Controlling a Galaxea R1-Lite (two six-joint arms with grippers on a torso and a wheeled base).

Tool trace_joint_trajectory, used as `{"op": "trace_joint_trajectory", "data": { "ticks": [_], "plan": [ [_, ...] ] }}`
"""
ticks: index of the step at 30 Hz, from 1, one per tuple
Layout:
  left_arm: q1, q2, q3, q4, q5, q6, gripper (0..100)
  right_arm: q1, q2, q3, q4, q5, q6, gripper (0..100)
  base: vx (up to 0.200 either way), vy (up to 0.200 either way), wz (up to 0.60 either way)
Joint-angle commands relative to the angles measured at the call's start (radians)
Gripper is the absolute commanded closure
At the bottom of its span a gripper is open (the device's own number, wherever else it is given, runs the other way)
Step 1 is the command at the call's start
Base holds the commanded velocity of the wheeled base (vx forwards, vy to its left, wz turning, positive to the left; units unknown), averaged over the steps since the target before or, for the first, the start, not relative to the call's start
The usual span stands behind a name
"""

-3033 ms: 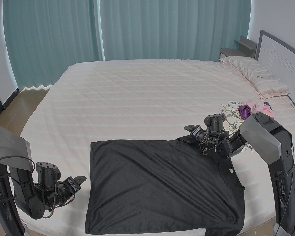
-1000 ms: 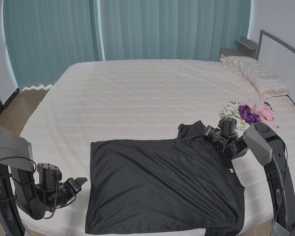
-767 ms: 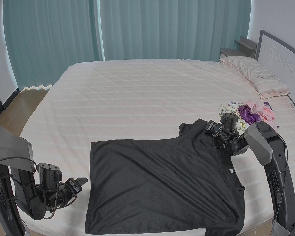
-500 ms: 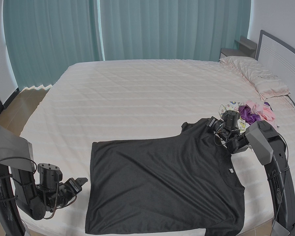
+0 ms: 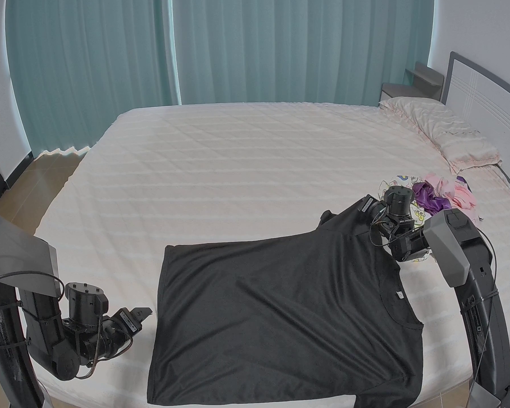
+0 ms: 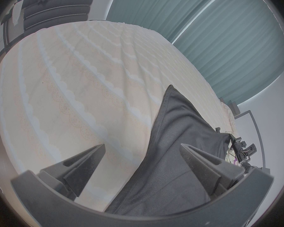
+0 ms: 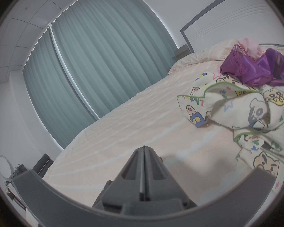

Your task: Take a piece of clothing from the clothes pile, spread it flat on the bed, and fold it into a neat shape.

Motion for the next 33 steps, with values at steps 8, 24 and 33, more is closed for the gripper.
{"op": "trace_joint_trajectory", "data": {
  "ticks": [8, 24, 33],
  "plan": [
    [0.000, 0.000, 0.000, 0.000, -0.001, -0.002, 0, -0.010, 0.003, 0.071, -0.005, 0.000, -0.054, 0, 0.000, 0.000, 0.00],
    [-0.058, -0.053, 0.056, 0.000, -0.013, -0.042, 0, -0.005, -0.471, 0.952, -0.350, 0.003, -0.026, 0, -0.038, 0.000, 0.00],
    [-0.121, -0.070, 0.089, 0.003, -0.008, -0.082, 0, 0.038, -0.660, 1.363, -0.427, 0.010, 0.208, 0, -0.200, 0.000, 0.00]
  ]
}}
